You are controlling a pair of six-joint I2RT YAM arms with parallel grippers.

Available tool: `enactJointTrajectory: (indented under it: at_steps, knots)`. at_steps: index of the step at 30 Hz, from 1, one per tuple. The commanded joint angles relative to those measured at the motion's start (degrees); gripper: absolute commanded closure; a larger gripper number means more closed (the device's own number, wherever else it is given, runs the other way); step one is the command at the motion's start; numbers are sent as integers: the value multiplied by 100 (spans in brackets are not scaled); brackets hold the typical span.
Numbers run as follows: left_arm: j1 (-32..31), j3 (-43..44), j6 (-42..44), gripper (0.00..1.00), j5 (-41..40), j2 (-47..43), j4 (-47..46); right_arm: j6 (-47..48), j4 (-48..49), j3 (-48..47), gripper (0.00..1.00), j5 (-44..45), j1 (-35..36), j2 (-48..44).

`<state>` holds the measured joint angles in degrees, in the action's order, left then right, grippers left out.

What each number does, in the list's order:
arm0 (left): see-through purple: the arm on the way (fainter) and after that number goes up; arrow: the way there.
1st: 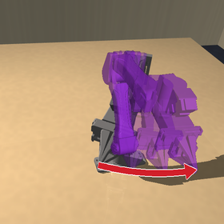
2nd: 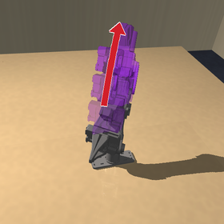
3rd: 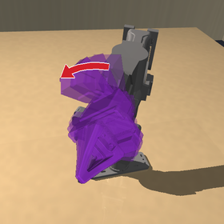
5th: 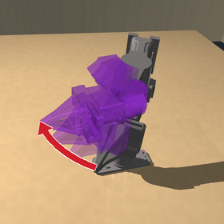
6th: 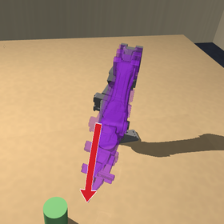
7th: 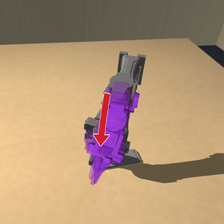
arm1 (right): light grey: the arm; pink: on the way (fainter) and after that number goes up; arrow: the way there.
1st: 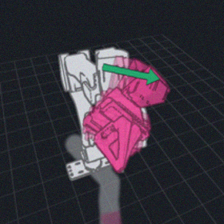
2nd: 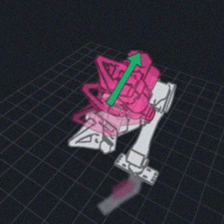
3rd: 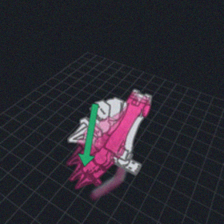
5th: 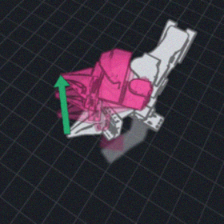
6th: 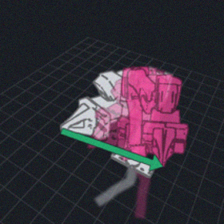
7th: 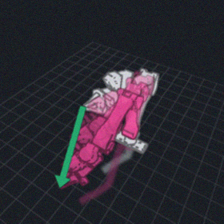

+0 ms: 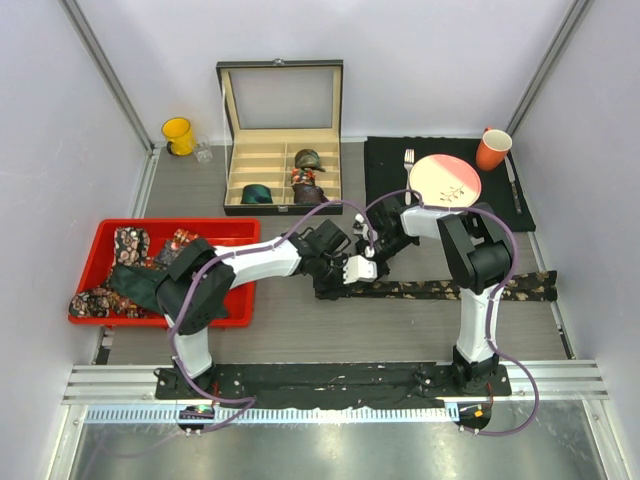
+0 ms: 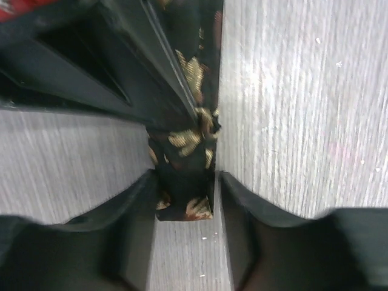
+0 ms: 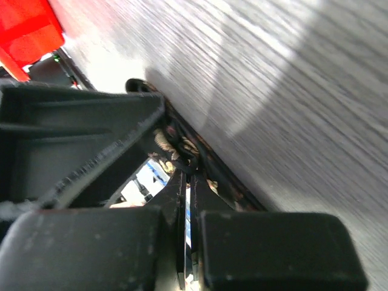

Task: Roll the ties
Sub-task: Roll the tie at the center of the board.

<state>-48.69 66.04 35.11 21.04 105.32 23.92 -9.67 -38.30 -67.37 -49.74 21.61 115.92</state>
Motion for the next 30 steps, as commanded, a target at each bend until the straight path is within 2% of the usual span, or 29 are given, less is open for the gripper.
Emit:
enactJointTrajectory:
  at_steps: [1,8,15,19,20,23,30]
  knots:
    - [201,-240,-144,45,137,-362,52,387,-133,137,99,473,-42,45]
    - [342,-346,-128,36,164,-469,-134,554,-81,198,99,684,-42,124]
    - [333,-223,-250,39,576,-416,-221,554,-2,189,99,807,-42,221]
    - [298,-13,-356,51,787,-389,-221,528,25,190,99,834,-42,247]
    - [272,31,-382,57,823,-389,-221,502,42,181,99,851,-42,238]
    - [193,190,-531,68,963,-354,-221,475,60,181,99,860,-42,256]
    - [26,550,-997,70,920,-56,-511,361,139,181,99,843,-42,265]
